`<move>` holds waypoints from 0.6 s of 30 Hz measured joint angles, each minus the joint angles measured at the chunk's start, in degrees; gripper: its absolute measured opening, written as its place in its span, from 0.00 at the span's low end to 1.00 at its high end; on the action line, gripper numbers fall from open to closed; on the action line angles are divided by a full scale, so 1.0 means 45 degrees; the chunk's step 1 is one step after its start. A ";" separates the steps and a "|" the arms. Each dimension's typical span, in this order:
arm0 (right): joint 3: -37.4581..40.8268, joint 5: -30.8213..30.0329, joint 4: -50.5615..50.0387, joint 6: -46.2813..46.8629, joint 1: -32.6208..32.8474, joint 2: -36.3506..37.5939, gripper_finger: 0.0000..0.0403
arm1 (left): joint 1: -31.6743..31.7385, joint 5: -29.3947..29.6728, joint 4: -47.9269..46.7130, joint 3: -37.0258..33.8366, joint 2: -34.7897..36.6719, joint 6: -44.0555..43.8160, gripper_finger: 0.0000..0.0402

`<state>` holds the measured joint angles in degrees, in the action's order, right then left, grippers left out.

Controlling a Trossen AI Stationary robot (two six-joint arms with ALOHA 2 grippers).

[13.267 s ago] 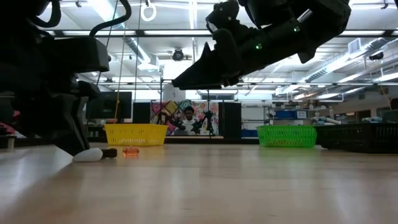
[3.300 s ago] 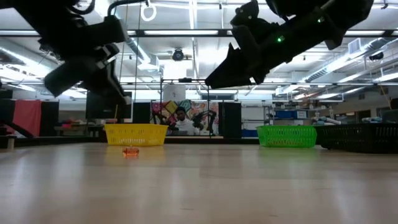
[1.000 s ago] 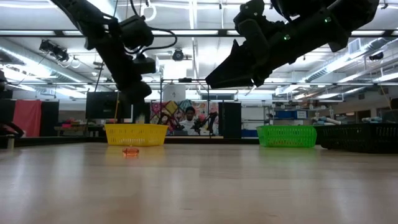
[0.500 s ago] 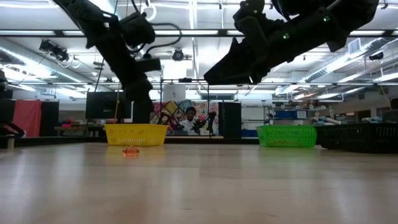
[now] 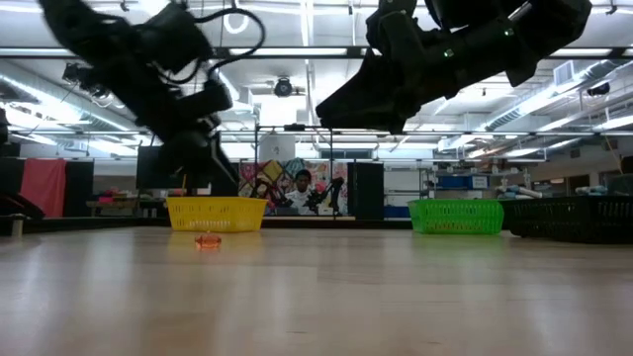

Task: Sort Halloween decoration
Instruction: Put the orange pumpkin toy into the green bin

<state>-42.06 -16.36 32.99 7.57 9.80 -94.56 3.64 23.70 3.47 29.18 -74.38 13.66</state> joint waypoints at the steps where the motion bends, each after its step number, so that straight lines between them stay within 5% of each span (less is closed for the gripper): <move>1: 0.0000 0.0005 0.0043 -0.0005 0.0031 0.0000 0.44 | -0.0137 0.0004 0.0293 -0.0399 0.0222 -0.0196 0.35; 10: 0.0000 0.0005 0.0598 -0.0058 0.0057 0.0000 0.44 | -0.1671 -0.1882 0.0699 -0.1995 0.1872 -0.1500 0.35; 18: 0.0000 -0.0078 0.0995 -0.0358 0.0059 0.0000 0.44 | -0.2696 -0.3539 0.0593 -0.2015 0.1580 -0.2496 0.35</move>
<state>-42.06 -16.71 37.47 5.96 10.07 -94.56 -8.49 7.77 6.14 20.11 -67.27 2.43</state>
